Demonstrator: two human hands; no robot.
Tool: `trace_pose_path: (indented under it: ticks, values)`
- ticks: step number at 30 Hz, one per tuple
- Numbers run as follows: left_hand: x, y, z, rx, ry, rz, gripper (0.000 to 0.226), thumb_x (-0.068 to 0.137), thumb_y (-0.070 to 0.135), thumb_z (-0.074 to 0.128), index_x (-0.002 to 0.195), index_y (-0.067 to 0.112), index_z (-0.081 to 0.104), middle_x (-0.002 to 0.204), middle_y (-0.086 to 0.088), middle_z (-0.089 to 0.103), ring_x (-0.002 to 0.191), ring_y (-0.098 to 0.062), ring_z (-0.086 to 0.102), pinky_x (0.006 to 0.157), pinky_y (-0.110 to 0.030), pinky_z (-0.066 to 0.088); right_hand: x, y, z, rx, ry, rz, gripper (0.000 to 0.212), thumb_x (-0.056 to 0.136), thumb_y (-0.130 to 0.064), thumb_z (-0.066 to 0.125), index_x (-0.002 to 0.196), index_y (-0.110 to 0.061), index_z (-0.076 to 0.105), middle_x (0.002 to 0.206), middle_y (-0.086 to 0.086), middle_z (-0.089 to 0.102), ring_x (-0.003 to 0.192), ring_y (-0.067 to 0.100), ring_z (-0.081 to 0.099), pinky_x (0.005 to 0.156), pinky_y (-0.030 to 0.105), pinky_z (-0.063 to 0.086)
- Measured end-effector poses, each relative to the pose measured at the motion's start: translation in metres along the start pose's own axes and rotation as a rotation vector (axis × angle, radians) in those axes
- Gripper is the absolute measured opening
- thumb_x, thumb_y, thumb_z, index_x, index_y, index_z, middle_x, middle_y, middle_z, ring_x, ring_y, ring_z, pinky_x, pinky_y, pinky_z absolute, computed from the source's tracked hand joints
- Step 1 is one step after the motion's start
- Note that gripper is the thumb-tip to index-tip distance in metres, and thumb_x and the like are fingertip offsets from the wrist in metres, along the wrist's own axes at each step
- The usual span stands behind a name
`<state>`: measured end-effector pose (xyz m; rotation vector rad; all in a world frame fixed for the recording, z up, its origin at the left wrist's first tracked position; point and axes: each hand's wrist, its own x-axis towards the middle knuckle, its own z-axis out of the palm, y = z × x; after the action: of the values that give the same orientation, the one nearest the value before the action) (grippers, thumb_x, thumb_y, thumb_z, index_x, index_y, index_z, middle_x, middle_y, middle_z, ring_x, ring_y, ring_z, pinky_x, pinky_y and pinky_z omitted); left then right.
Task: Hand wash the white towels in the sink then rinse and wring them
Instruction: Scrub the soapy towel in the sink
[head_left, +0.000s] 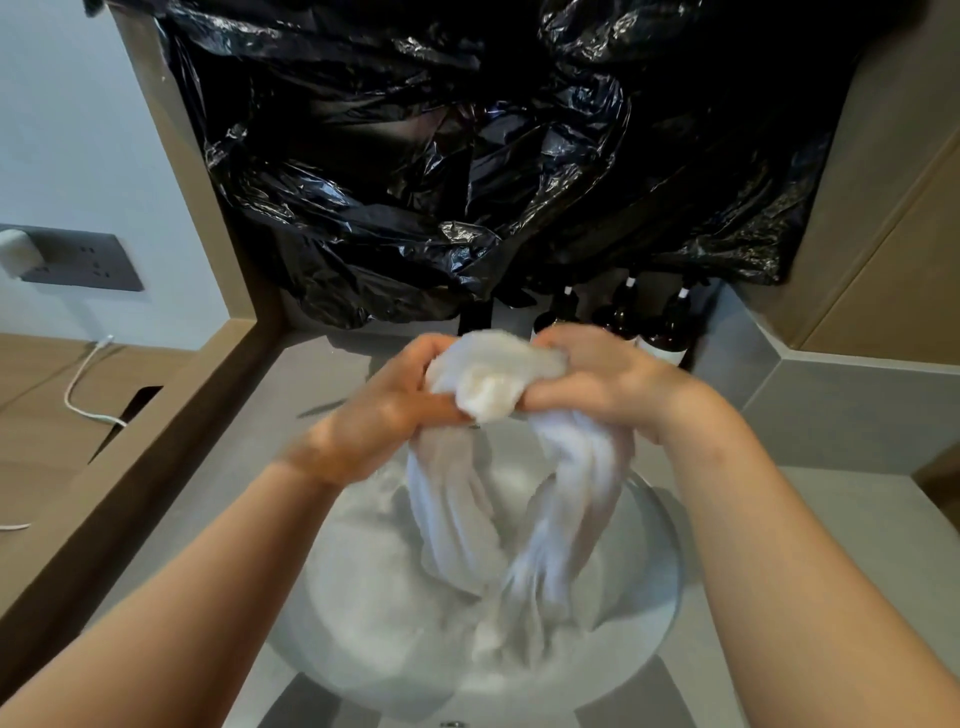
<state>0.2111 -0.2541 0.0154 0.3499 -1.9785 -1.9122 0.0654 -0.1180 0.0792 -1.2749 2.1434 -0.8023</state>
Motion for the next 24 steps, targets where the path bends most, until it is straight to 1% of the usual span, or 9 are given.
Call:
trace_pose_path:
  ticks: [2, 4, 7, 10, 13, 16, 18, 21, 24]
  values:
    - [-0.009, -0.018, -0.003, 0.104, -0.035, -0.083, 0.064, 0.045, 0.03, 0.078, 0.105, 0.018, 0.056, 0.098, -0.004, 0.064, 0.088, -0.014, 0.064, 0.074, -0.029, 0.055, -0.002, 0.012, 0.006, -0.241, -0.159, 0.131, 0.061, 0.075, -0.034, 0.075, 0.128, -0.024, 0.049, 0.108, -0.003, 0.058, 0.099, 0.017, 0.056, 0.081, 0.029, 0.045]
    - [-0.012, -0.032, -0.002, 0.063, -0.031, -0.138, 0.065, 0.042, 0.028, 0.078, 0.103, 0.016, 0.057, 0.097, -0.006, 0.064, 0.083, -0.014, 0.067, 0.069, -0.029, 0.056, -0.004, 0.023, 0.014, -0.3, -0.247, 0.184, 0.073, 0.076, -0.035, 0.074, 0.138, -0.029, 0.037, 0.121, -0.005, 0.051, 0.104, 0.012, 0.049, 0.082, 0.024, 0.04]
    - [-0.011, -0.04, -0.001, -0.002, -0.005, -0.171, 0.062, 0.04, 0.02, 0.077, 0.099, 0.014, 0.058, 0.094, -0.007, 0.064, 0.078, -0.013, 0.068, 0.064, -0.027, 0.055, -0.004, 0.047, 0.032, -0.246, -0.31, 0.22, 0.067, 0.074, -0.028, 0.076, 0.133, -0.026, 0.043, 0.12, -0.005, 0.057, 0.104, 0.014, 0.055, 0.086, 0.025, 0.045]
    - [-0.01, -0.048, 0.0, -0.037, -0.001, -0.223, 0.06, 0.043, 0.015, 0.075, 0.099, 0.011, 0.057, 0.09, -0.01, 0.066, 0.077, -0.019, 0.068, 0.065, -0.032, 0.056, -0.003, 0.076, 0.052, 0.022, -0.337, 0.282, 0.057, 0.067, -0.024, 0.079, 0.118, -0.023, 0.053, 0.111, 0.003, 0.065, 0.1, 0.019, 0.062, 0.08, 0.027, 0.048]
    - [-0.01, -0.057, -0.001, -0.122, 0.047, -0.269, 0.058, 0.044, 0.009, 0.072, 0.101, 0.008, 0.058, 0.088, -0.013, 0.067, 0.079, -0.025, 0.067, 0.069, -0.038, 0.056, -0.005, 0.098, 0.072, 0.277, -0.3, 0.329, 0.056, 0.057, -0.027, 0.076, 0.109, -0.024, 0.056, 0.102, 0.007, 0.069, 0.091, 0.023, 0.064, 0.073, 0.028, 0.046]
    - [-0.012, -0.062, -0.003, -0.203, 0.115, -0.295, 0.05, 0.055, 0.002, 0.065, 0.105, 0.005, 0.058, 0.091, -0.015, 0.068, 0.082, -0.028, 0.068, 0.077, -0.045, 0.055, -0.007, 0.114, 0.086, 0.467, -0.282, 0.385, 0.047, 0.062, -0.024, 0.081, 0.105, -0.02, 0.062, 0.099, 0.01, 0.073, 0.089, 0.026, 0.069, 0.075, 0.032, 0.051]
    - [-0.015, -0.064, -0.005, -0.205, 0.148, -0.305, 0.045, 0.064, 0.002, 0.065, 0.108, 0.006, 0.059, 0.094, -0.015, 0.069, 0.084, -0.028, 0.068, 0.082, -0.047, 0.054, -0.009, 0.119, 0.092, 0.584, -0.169, 0.345, 0.032, 0.069, -0.017, 0.08, 0.098, -0.016, 0.066, 0.091, 0.013, 0.073, 0.08, 0.025, 0.07, 0.065, 0.027, 0.053]
    - [-0.021, -0.063, -0.012, -0.019, 0.075, -0.295, 0.036, 0.078, 0.005, 0.066, 0.112, 0.013, 0.057, 0.103, -0.01, 0.067, 0.091, -0.023, 0.066, 0.084, -0.04, 0.052, -0.011, 0.109, 0.091, 0.753, 0.094, 0.186, 0.019, 0.067, -0.011, 0.075, 0.084, -0.01, 0.067, 0.068, 0.0, 0.068, 0.058, 0.011, 0.062, 0.049, 0.017, 0.044]
    - [-0.02, -0.062, -0.018, 0.279, -0.112, -0.27, 0.069, 0.075, 0.018, 0.079, 0.131, 0.032, 0.042, 0.128, 0.01, 0.051, 0.115, -0.01, 0.054, 0.085, -0.017, 0.048, -0.008, 0.084, 0.076, 0.748, 0.162, 0.038, 0.015, 0.062, -0.011, 0.067, 0.077, -0.013, 0.068, 0.065, -0.003, 0.066, 0.06, 0.009, 0.059, 0.055, 0.019, 0.045]
